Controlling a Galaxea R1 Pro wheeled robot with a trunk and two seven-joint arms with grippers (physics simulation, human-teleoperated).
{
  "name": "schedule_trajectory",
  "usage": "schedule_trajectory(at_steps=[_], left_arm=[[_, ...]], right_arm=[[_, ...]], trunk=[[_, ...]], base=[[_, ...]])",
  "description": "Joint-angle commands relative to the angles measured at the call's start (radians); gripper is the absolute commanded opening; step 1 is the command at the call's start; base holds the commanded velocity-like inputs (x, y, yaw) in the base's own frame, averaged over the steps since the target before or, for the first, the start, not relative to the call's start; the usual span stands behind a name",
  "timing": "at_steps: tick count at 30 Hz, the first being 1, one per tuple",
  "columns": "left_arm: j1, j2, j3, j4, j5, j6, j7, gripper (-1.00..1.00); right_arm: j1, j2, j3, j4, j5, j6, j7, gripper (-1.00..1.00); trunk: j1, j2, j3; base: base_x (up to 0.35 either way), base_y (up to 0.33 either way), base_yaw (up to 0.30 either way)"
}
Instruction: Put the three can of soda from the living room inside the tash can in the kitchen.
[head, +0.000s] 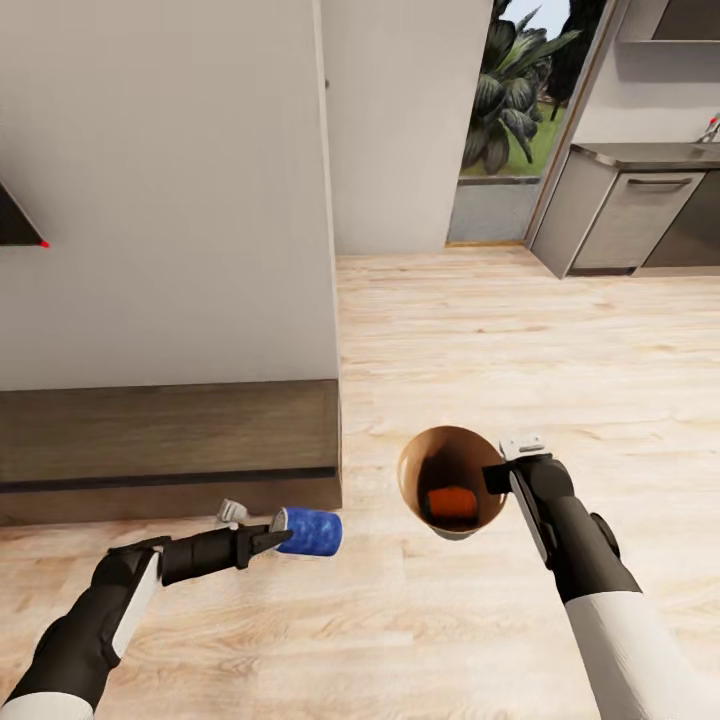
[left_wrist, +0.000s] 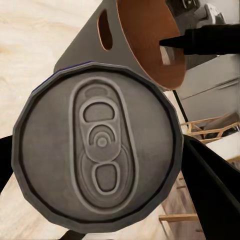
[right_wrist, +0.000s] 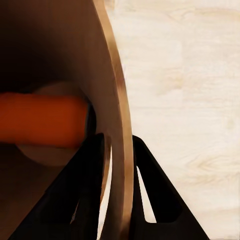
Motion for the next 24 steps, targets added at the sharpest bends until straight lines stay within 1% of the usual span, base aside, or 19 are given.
schedule_trajectory(at_steps=[1,4,7,9,10,12,13,15,17,18,22,23,24], left_arm=[[0.000,0.000,0.000,-0.005,0.000,0.001,-0.001,-1.00],[0.000,0.001,0.000,-0.016,0.001,0.006,-0.004,-1.00],[0.000,0.001,0.000,-0.022,0.003,0.009,-0.006,-1.00],[0.000,0.001,-0.001,-0.024,0.004,0.010,-0.021,-1.00],[0.000,0.001,-0.001,-0.025,0.003,0.020,-0.051,-1.00],[0.000,0.001,-0.001,-0.030,0.003,0.048,-0.089,-1.00],[0.000,0.001,-0.001,-0.043,0.002,0.090,-0.123,-1.00],[0.000,0.001,-0.001,-0.074,0.002,0.146,-0.154,-1.00],[0.000,0.000,-0.001,-0.103,0.002,0.177,-0.170,-1.00],[0.000,0.000,-0.004,-0.124,0.003,0.197,-0.180,-1.00],[0.000,-0.001,-0.008,-0.137,0.009,0.210,-0.190,-1.00],[0.000,-0.001,-0.008,-0.137,0.016,0.211,-0.193,-1.00],[0.000,-0.001,-0.009,-0.138,0.036,0.212,-0.198,-1.00]], right_arm=[[-0.001,0.000,0.001,0.006,-0.008,-0.001,0.001,-1.00],[-0.002,0.001,0.002,0.045,-0.009,-0.021,0.002,-1.00],[-0.002,0.002,0.005,0.092,-0.010,-0.059,0.003,-1.00],[-0.002,0.002,0.005,0.109,-0.010,-0.067,0.004,-1.00],[-0.002,0.002,0.005,0.119,-0.010,-0.070,0.004,-1.00],[-0.002,0.002,0.006,0.127,-0.010,-0.072,0.004,-1.00],[-0.002,0.003,0.006,0.136,-0.010,-0.074,0.004,-1.00],[-0.002,0.003,0.006,0.149,-0.010,-0.076,0.004,-1.00],[-0.002,0.003,0.006,0.161,-0.011,-0.082,0.004,-1.00],[-0.002,0.003,0.006,0.176,-0.011,-0.109,0.004,-1.00],[-0.002,0.003,0.006,0.207,-0.011,-0.134,0.004,-1.00],[-0.002,0.003,0.006,0.210,-0.011,-0.135,0.004,-1.00],[-0.002,0.003,0.006,0.213,-0.011,-0.136,0.004,-1.00]], trunk=[[0.000,0.000,0.000],[0.000,0.000,0.000],[0.000,0.000,0.000],[0.000,0.000,0.000],[0.000,0.000,0.000],[0.000,0.000,0.000],[0.000,0.000,0.000],[0.000,0.000,0.000],[0.000,0.000,0.000],[0.000,0.000,0.000],[0.000,0.000,0.000],[0.000,0.000,0.000],[0.000,0.000,0.000]], base=[[0.000,0.000,0.000],[0.000,0.000,0.000],[0.000,0.000,0.000],[0.000,0.000,0.000],[0.000,0.000,0.000],[0.000,0.000,0.000],[0.000,0.000,0.000],[0.000,0.000,0.000],[0.000,0.000,0.000],[0.000,0.000,0.000],[0.000,0.000,0.000],[0.000,0.000,0.000],[0.000,0.000,0.000]])
